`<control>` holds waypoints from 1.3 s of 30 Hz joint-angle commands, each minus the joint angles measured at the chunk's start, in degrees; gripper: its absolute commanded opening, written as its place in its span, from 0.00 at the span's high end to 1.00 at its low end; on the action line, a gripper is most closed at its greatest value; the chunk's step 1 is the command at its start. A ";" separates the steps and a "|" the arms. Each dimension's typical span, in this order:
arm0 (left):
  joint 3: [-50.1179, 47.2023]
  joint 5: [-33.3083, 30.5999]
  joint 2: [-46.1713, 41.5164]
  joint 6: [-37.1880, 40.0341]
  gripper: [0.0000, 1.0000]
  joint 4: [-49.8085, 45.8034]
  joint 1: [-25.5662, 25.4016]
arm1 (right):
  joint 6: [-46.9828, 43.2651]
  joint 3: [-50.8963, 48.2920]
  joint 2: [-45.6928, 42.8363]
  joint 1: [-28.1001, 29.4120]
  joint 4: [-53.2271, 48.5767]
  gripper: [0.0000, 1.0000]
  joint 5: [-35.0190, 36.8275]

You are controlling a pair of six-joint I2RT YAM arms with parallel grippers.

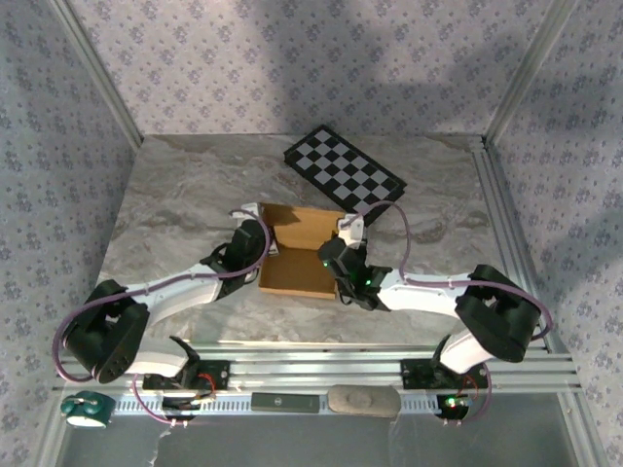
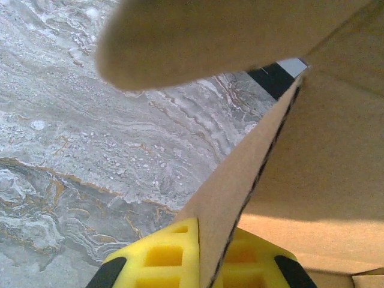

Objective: Fold the paper box

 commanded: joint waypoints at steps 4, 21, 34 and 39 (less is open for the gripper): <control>-2.42 2.92 -3.47 -3.98 1.00 3.96 -0.69 | 5.48 -1.50 2.01 3.52 3.95 1.00 8.10; -9.81 4.68 -6.82 -8.81 0.95 5.83 -0.95 | 10.70 -2.96 6.29 8.67 2.46 1.00 14.29; -15.37 5.32 -9.73 -12.97 0.85 6.75 -3.11 | 15.40 -4.83 7.35 12.14 -3.16 1.00 17.53; -17.25 5.32 -10.45 -14.72 0.76 6.52 -3.97 | 17.85 -5.31 8.15 13.51 -5.05 1.00 20.19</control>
